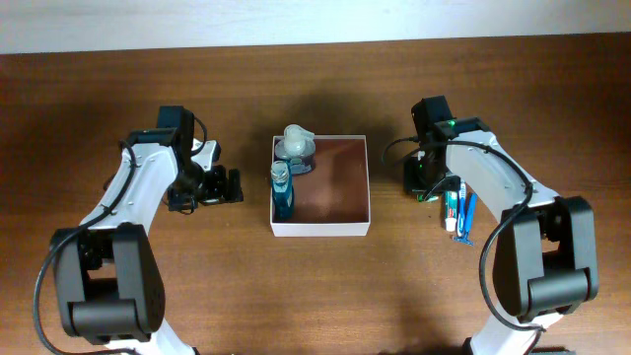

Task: Pack container
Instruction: 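Close right gripper on the Dettol soap bar and lift it, then carry the soap bar left over the box and lower it in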

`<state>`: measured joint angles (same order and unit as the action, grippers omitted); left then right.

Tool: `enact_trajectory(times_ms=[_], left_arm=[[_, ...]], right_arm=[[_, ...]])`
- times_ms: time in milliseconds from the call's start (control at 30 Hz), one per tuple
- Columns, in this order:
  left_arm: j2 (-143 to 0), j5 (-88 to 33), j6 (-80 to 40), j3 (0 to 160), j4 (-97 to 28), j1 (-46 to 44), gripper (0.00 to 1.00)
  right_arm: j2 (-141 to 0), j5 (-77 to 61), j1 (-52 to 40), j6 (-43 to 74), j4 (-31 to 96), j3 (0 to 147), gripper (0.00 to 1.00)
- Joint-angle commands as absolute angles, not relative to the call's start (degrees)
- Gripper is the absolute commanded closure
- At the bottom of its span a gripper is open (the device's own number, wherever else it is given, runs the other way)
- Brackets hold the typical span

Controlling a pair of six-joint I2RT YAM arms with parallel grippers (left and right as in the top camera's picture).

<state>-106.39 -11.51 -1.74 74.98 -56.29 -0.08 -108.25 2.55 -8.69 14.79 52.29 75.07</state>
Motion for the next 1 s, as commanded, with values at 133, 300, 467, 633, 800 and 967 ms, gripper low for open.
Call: enact_trajectory(times_ms=[133, 300, 467, 633, 800, 967], left_arm=[[-106.1, -11.5, -1.9, 74.8, -56.3, 0.2, 0.01], [-106.1, -11.5, -1.9, 74.8, -56.3, 0.2, 0.01], [-106.1, -11.5, -1.9, 74.8, -56.3, 0.2, 0.01], [-106.1, -11.5, -1.9, 74.8, -56.3, 0.2, 0.01], [-106.1, -11.5, -1.9, 74.8, -56.3, 0.2, 0.01], [-106.1, -11.5, -1.9, 74.8, -56.3, 0.2, 0.01]], right_arm=[[-100.7, 2.2, -9.4, 15.0, 53.2, 75.4, 0.96], [-95.4, 2.1, -9.5, 15.0, 54.7, 75.4, 0.96], [-89.9, 2.0, -11.5, 15.6, 56.3, 75.4, 0.96], [-85.9, 1.3, -15.5, 17.5, 56.6, 75.4, 0.96], [-84.5, -0.2, -21.0, 19.2, 55.9, 76.1, 0.96], [-84.5, -2.1, -26.2, 21.7, 54.2, 77.1, 0.96]])
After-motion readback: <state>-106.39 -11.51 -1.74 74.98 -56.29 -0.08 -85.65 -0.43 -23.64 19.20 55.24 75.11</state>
